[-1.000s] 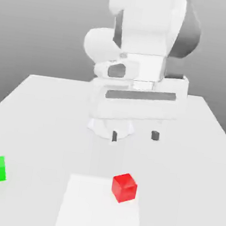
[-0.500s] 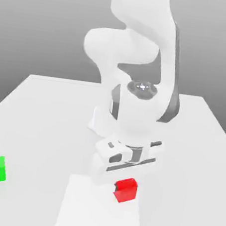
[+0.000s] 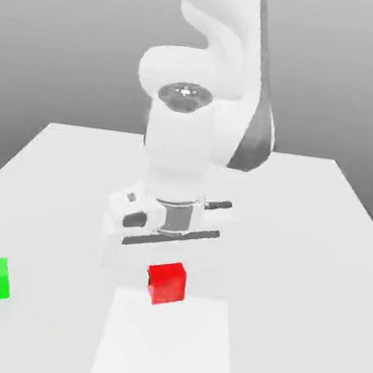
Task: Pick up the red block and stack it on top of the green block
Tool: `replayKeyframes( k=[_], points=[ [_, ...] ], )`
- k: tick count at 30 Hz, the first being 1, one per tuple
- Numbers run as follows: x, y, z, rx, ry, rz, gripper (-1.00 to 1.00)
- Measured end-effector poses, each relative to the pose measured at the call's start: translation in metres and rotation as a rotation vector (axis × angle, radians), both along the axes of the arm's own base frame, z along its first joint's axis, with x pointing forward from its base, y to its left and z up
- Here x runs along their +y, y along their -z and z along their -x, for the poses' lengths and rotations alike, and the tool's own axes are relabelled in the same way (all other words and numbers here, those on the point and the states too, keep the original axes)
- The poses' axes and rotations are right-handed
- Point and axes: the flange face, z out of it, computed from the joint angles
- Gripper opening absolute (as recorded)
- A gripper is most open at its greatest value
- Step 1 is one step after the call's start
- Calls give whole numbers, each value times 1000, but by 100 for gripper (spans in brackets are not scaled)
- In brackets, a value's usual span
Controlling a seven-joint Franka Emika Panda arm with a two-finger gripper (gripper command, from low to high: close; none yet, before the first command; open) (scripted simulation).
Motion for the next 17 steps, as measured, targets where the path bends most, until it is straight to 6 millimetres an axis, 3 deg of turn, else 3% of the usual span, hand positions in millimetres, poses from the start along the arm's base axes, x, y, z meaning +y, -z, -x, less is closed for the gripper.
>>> replayKeyframes(
  k=[4,7,9,13,14,17],
  points=[
    [-107,-11,13,-1,145,0,-100],
    [-190,-21,47,-2,265,6,-100],
    [-205,-13,50,-4,269,8,-100],
    [-207,31,50,-3,266,9,-100],
    [-207,38,51,-2,267,9,100],
    [-207,38,51,-2,267,9,100]
  ],
)
